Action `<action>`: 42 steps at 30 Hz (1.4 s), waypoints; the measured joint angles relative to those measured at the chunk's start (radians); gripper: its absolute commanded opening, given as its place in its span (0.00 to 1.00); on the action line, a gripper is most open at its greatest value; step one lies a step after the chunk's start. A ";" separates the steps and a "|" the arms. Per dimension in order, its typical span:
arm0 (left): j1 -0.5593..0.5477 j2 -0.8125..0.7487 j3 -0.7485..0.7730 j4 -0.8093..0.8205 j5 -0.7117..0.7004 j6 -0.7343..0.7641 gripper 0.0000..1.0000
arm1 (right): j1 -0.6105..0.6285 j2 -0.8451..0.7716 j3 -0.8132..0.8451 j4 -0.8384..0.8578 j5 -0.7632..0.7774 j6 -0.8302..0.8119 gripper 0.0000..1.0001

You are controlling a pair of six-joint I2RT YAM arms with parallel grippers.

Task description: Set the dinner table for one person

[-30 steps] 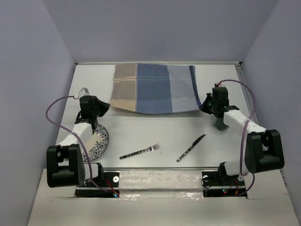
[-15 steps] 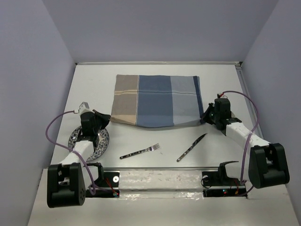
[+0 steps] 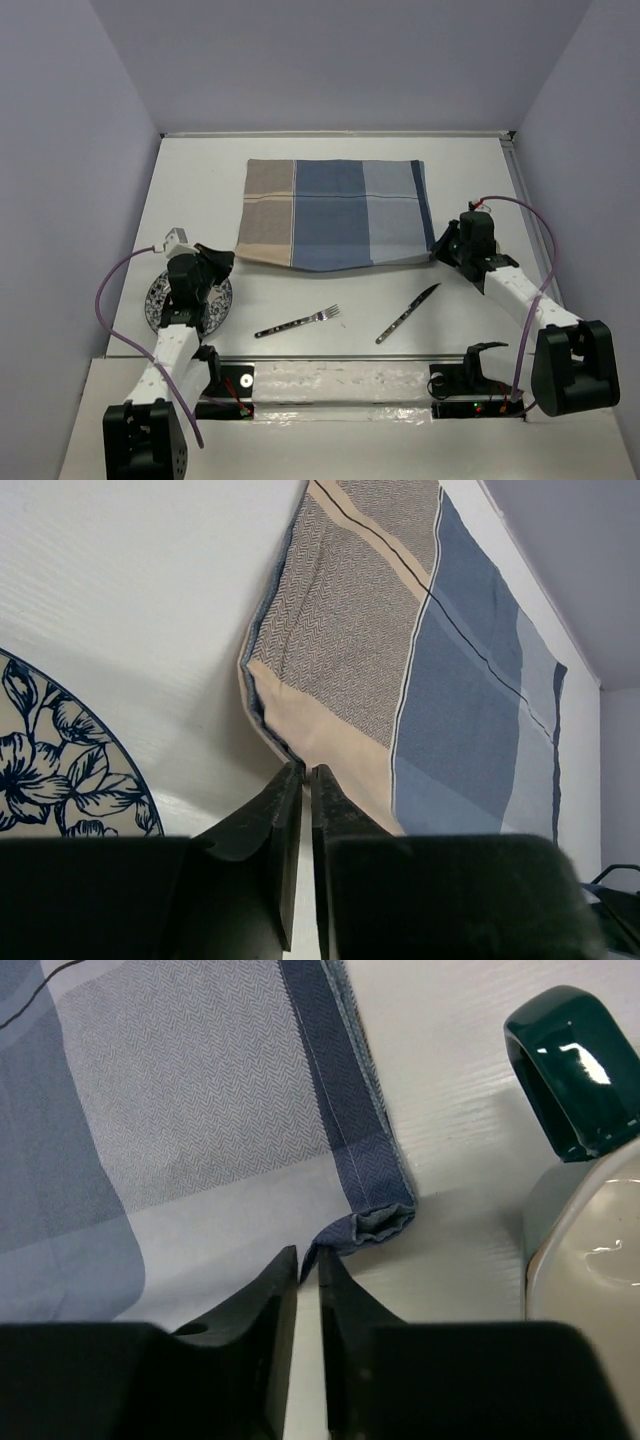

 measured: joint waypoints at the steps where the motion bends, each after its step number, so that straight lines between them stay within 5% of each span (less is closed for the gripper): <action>1: 0.000 -0.010 0.000 -0.006 0.000 0.002 0.31 | 0.000 -0.003 0.000 -0.005 0.002 -0.001 0.28; 9: 0.000 -0.109 0.026 -0.100 0.021 0.003 0.55 | 0.000 -0.100 -0.016 -0.047 0.000 -0.002 0.32; 21: 0.000 -0.239 0.250 -0.237 0.112 0.014 0.55 | 0.007 -0.121 0.042 -0.086 -0.094 -0.024 0.46; 25: 0.000 -0.245 0.340 -0.269 0.145 0.055 0.67 | 0.056 -0.108 0.042 -0.085 -0.113 -0.026 0.54; 33: -0.001 -0.309 0.566 -0.404 0.167 0.250 0.93 | 0.423 0.035 0.129 0.003 -0.160 0.026 0.61; 42: -0.055 -0.399 0.507 -0.464 0.098 0.372 0.98 | 0.822 0.484 0.454 0.232 -0.148 0.140 0.61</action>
